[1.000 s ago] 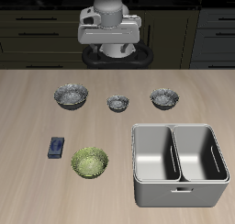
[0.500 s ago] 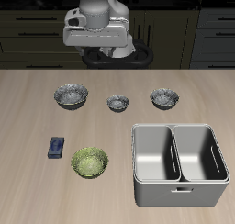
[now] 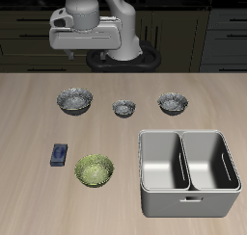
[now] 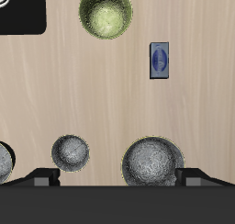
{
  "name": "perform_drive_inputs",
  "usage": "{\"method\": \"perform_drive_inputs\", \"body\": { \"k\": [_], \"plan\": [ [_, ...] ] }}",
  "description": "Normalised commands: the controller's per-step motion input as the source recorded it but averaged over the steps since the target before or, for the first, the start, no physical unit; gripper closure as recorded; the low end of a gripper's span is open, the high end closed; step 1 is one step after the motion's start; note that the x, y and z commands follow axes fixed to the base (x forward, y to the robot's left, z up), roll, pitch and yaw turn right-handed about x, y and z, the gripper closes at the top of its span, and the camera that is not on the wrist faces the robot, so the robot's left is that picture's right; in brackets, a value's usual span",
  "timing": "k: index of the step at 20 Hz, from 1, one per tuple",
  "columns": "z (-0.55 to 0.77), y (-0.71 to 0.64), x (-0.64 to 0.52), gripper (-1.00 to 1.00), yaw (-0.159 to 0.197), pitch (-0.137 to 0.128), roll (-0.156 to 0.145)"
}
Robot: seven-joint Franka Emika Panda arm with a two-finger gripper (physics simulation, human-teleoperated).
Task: Place the green bowl in the right side of the drainer
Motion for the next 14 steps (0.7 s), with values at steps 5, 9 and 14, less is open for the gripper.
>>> {"method": "perform_drive_inputs", "body": {
  "k": [5,9,14],
  "plan": [
    [0.06,-0.3,0.28,-1.0,-0.027,0.017,-0.013],
    [0.07,-0.36,0.28,-1.0,-0.005,-0.016,-0.066],
    [0.08,-0.16,0.24,-1.0,0.002,-0.022,-0.006]
  ]
}}
